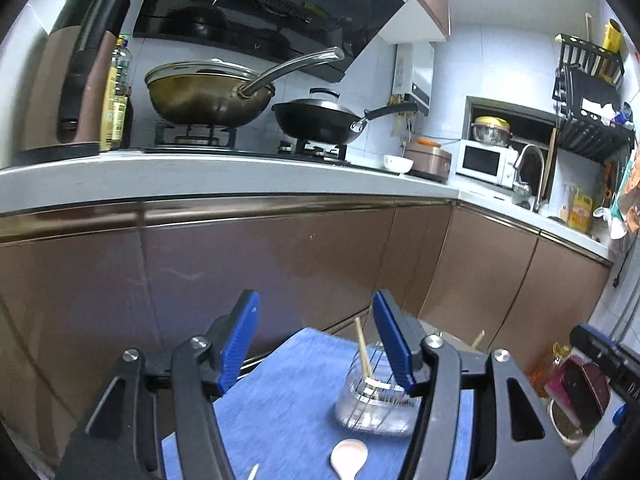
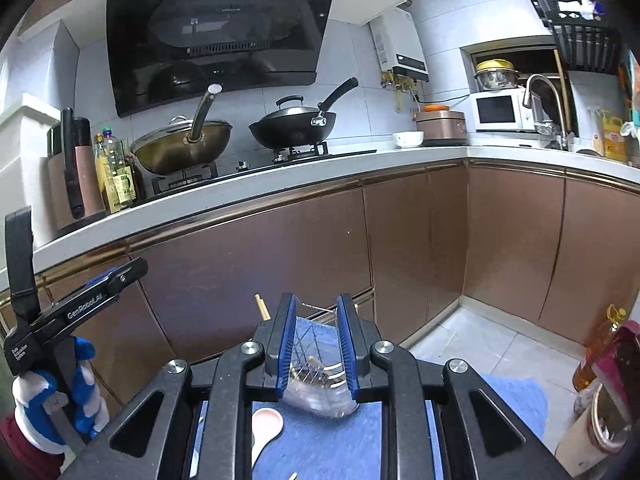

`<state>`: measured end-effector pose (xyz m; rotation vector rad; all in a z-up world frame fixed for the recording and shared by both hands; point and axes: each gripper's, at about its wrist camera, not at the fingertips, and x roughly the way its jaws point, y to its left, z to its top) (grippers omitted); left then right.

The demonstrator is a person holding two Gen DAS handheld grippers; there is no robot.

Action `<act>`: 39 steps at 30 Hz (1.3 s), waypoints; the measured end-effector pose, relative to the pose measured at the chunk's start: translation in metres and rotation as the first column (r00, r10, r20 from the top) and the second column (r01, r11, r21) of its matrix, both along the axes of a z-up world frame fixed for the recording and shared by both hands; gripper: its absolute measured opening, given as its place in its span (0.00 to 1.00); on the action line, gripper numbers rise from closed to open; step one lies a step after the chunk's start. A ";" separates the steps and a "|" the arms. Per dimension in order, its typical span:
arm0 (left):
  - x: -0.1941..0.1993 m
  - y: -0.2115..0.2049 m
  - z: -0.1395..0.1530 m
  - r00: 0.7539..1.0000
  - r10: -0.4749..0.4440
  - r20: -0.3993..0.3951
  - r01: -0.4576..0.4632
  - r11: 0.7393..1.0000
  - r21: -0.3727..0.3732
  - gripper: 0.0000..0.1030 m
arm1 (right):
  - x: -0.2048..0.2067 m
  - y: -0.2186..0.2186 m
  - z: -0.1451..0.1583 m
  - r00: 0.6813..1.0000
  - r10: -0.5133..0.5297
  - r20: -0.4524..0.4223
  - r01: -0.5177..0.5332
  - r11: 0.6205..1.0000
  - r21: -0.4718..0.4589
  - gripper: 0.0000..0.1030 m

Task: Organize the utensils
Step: 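Move the right gripper back toward the remaining chopsticks on the towel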

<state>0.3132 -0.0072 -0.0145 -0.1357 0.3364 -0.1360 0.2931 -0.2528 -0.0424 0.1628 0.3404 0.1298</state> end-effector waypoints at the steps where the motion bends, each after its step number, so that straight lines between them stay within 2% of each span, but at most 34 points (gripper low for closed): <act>1: -0.004 0.004 0.001 1.000 -0.001 -0.006 0.001 1.000 0.002 0.56 | -0.007 0.000 0.002 1.000 -0.001 0.000 0.001 1.000 0.010 0.19; 9: -0.050 0.026 0.008 0.998 -0.017 -0.052 0.019 0.999 0.039 0.56 | -0.046 0.009 0.016 1.000 -0.012 0.004 0.011 0.999 0.030 0.21; 23: -0.100 0.035 -0.003 0.981 -0.085 -0.175 0.101 0.991 0.088 0.56 | -0.098 0.029 0.027 1.000 -0.003 0.012 0.002 0.999 0.055 0.23; 32: -0.117 0.032 -0.012 0.965 -0.125 -0.229 0.149 0.985 0.090 0.56 | -0.123 0.030 0.027 1.000 -0.009 0.017 0.008 0.998 0.066 0.24; 39: -0.120 0.030 -0.020 0.948 -0.161 -0.273 0.190 0.978 0.082 0.56 | -0.127 0.029 0.025 1.000 -0.018 -0.005 0.018 0.997 0.078 0.24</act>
